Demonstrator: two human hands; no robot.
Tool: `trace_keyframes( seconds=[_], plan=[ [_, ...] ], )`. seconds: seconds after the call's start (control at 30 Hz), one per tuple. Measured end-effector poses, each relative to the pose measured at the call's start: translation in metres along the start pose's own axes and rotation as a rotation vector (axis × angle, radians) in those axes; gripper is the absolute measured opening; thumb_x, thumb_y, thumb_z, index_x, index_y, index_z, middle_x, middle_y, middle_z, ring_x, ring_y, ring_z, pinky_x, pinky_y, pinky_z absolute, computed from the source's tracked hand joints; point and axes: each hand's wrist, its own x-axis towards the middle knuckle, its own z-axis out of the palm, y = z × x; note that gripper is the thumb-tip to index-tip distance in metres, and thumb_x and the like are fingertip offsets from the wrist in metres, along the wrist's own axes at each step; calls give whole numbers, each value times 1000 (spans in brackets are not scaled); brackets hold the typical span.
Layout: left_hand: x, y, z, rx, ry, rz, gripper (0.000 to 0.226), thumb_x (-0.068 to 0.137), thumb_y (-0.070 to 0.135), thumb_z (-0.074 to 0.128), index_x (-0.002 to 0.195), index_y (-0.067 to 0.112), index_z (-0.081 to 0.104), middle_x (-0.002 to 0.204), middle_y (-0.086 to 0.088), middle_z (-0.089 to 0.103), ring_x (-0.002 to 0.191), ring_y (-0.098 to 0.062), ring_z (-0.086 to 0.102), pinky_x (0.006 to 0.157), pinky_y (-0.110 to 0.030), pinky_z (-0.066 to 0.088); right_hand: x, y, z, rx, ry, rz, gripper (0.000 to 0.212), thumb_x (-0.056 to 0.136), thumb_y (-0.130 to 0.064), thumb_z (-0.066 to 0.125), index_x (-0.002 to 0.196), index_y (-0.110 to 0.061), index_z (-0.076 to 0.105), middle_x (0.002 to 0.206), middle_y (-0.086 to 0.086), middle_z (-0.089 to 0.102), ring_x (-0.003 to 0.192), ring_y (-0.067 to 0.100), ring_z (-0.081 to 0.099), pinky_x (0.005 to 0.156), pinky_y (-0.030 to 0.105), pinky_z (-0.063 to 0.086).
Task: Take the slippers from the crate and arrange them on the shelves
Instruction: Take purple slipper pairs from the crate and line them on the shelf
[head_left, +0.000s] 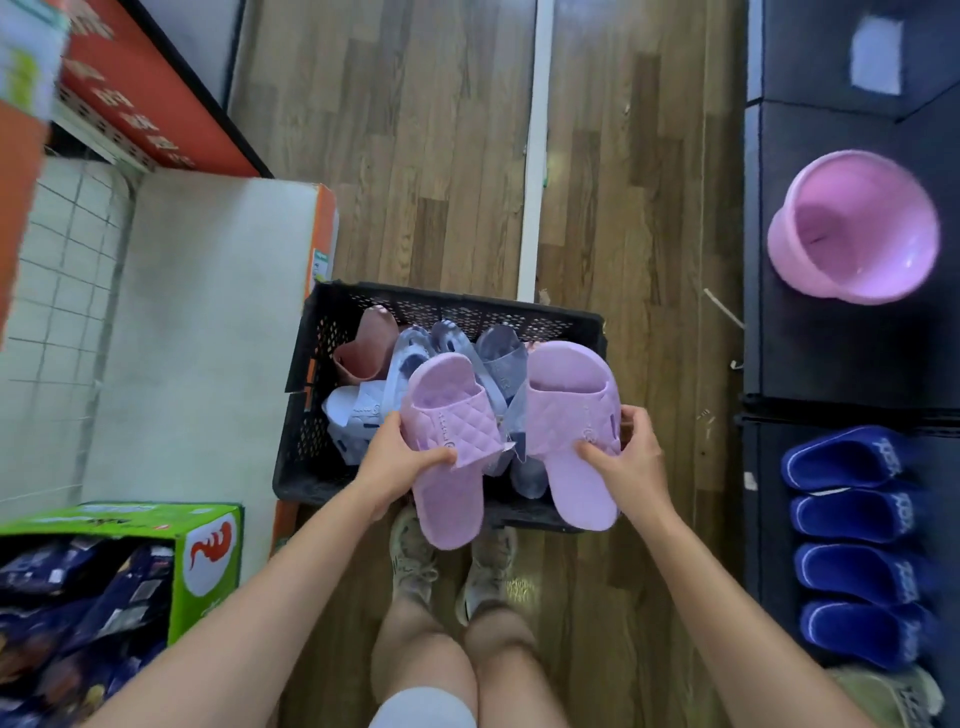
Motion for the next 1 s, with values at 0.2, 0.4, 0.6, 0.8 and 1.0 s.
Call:
trace_keyframes(
  seconds=[0.2,0.4,0.6,0.8,1.0],
  plan=[
    [-68,70,-38,80,29,196,81,45,49,80,109,10,49,110,-8,60,102,-22,57,84,-41,52,-55,-64,-44,72,56,-107,50,74,-24,77,109,-26,41,97,-19,51,89,10,56,74,36,55],
    [-124,145,-66,128,-36,430,46,61,30,81,82,18,43,77,5,45,69,-10,41,60,-22,35,-113,-126,-89,156,107,-193,51,75,-22,76,111,-24,41,98,-12,51,88,5,53,61,20,45],
    [-167,205,-98,204,-107,569,69,45,51,73,90,7,46,79,-4,49,70,-16,44,66,-33,38,-167,-164,-116,199,260,-257,50,72,-26,79,110,-26,47,98,-16,56,89,3,56,66,22,49],
    [-211,254,-118,208,-201,707,63,44,49,76,91,13,54,81,-7,60,71,-13,51,66,-31,41,-216,-186,-127,274,378,-317,47,70,-28,80,106,-33,50,100,-11,61,92,8,60,73,29,53],
    [-254,276,-98,232,-349,845,61,46,48,77,95,16,59,90,-6,66,75,-13,57,72,-31,47,-274,-188,-142,345,530,-336,50,68,-34,80,108,-34,51,100,-16,62,90,3,61,74,29,55]
  ],
)
